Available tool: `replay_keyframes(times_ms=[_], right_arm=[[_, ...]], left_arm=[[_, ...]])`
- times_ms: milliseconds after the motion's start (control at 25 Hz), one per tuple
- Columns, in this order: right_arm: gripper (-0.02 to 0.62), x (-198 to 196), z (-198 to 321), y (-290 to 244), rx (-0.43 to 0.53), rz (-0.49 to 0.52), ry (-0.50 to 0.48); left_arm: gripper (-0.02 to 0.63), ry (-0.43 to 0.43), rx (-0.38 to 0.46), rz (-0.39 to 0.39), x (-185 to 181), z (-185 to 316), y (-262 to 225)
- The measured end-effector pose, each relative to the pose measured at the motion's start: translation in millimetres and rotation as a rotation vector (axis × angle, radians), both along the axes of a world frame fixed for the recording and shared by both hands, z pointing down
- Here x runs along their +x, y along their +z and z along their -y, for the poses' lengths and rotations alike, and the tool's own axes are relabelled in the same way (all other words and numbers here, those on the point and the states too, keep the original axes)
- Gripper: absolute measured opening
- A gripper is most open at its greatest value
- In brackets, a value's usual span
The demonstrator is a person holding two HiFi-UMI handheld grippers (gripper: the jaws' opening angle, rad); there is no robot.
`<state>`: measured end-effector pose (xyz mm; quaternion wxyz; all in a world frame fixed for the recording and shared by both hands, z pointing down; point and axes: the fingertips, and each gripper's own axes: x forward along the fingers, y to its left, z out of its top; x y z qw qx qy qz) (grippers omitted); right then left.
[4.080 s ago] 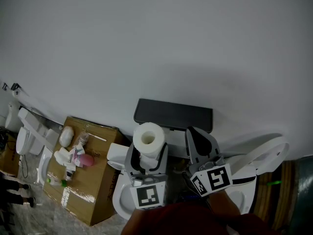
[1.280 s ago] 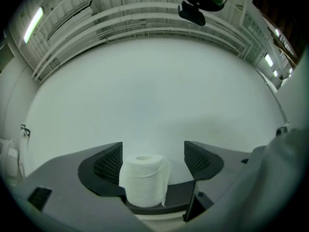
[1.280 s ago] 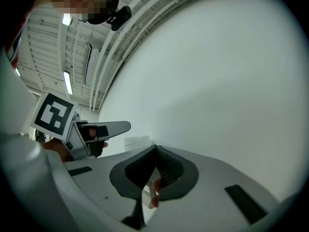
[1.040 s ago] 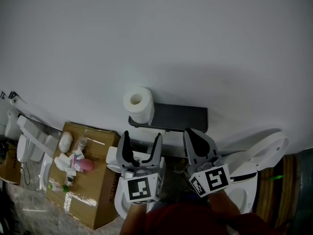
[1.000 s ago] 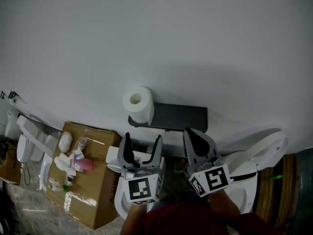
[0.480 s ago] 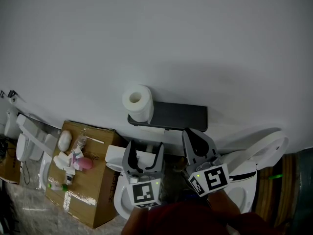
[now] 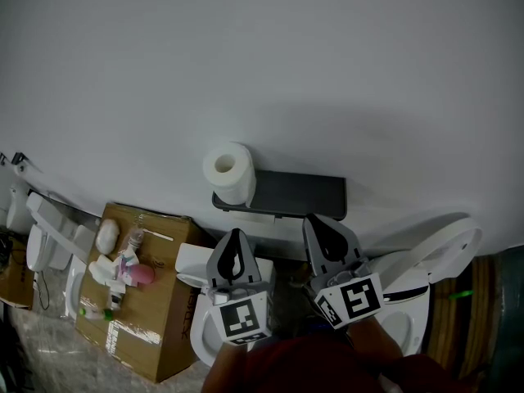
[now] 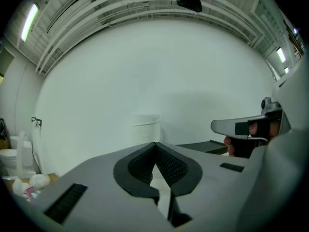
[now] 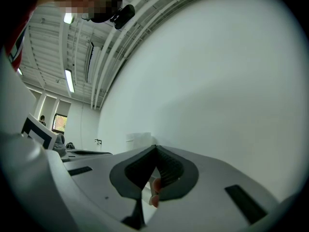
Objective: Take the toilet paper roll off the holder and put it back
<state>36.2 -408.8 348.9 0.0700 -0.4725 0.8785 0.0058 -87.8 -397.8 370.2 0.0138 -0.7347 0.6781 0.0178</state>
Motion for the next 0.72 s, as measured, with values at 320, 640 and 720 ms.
replay_keyframes(times_ms=[320, 640, 720], right_arm=[[0.014, -6.1, -1.7, 1.1, 0.011, -0.032, -0.008], [0.013, -6.9, -3.3, 0.5, 0.013, -0.042, -0.012], [0.014, -7.1, -4.6, 0.4, 0.014, -0.043, -0.014]], left_arm=[[0.014, 0.001, 0.013, 0.000, 1.5, 1.3, -3.2], [0.014, -0.002, 0.019, -0.003, 1.4, -0.2, -5.2], [0.014, -0.001, 0.022, -0.003, 2.1, -1.6, -5.9]])
